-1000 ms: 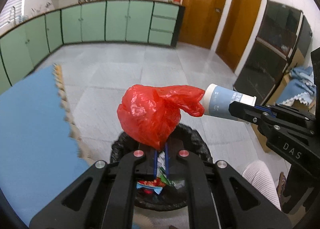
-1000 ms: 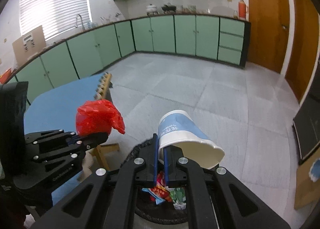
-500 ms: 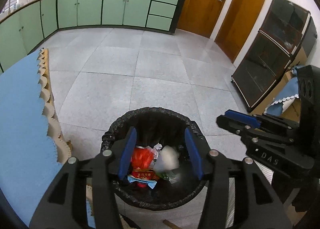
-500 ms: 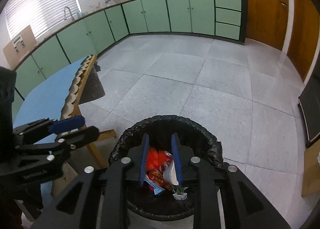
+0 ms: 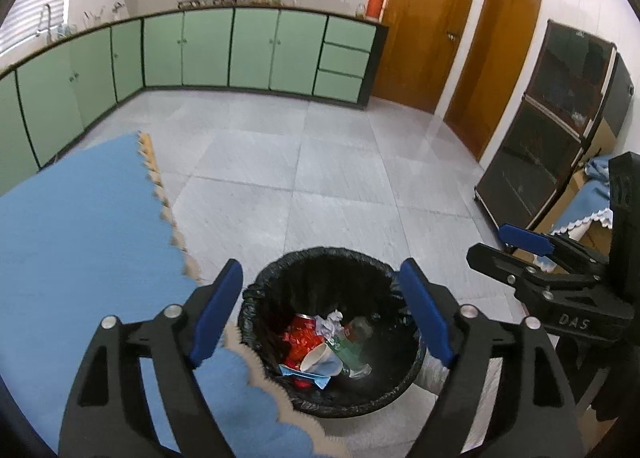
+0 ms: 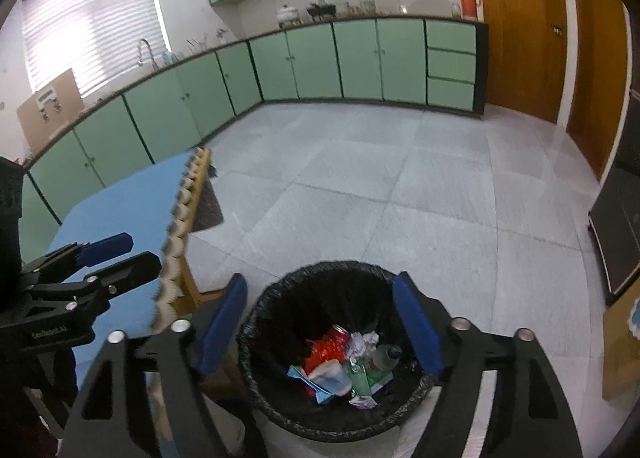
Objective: Collect trash
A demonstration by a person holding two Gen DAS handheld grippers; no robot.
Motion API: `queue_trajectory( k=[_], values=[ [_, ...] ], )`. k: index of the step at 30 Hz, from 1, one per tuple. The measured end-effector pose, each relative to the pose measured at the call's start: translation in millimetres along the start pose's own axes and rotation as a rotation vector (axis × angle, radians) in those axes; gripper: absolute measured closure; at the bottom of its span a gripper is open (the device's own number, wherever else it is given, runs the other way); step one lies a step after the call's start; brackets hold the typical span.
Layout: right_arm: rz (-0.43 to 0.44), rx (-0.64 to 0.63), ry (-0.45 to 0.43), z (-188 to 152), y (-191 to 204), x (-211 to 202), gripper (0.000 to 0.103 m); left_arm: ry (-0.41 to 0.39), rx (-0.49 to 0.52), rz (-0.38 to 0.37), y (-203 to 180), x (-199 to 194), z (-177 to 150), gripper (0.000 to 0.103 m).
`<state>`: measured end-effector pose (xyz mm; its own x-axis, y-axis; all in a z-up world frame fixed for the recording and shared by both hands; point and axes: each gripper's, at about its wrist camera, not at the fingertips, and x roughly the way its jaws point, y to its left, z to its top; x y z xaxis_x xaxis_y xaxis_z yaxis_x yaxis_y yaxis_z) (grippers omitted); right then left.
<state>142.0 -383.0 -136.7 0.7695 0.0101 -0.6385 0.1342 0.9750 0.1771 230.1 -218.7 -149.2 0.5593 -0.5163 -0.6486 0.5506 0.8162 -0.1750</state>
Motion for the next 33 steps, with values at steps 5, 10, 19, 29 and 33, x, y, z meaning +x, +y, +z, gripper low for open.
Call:
queue_trajectory(
  k=[5,10,19,29,33],
  values=[
    [0.037,-0.024,-0.058,8,22,-29,0.011,-0.059,-0.009,0.035,1,-39,2,0.019],
    [0.050,-0.058,-0.107,13,40,-53,0.006,-0.091,-0.018,0.054,3,-67,1,0.018],
    [0.064,-0.079,-0.150,11,57,-77,0.006,-0.134,-0.027,0.084,6,-101,0,0.015],
    [0.089,-0.109,-0.190,-2,78,-97,0.006,-0.157,-0.046,0.108,9,-120,-13,0.014],
    [0.095,-0.114,-0.198,-6,83,-101,0.006,-0.161,-0.055,0.109,12,-125,-18,0.014]
  ],
)
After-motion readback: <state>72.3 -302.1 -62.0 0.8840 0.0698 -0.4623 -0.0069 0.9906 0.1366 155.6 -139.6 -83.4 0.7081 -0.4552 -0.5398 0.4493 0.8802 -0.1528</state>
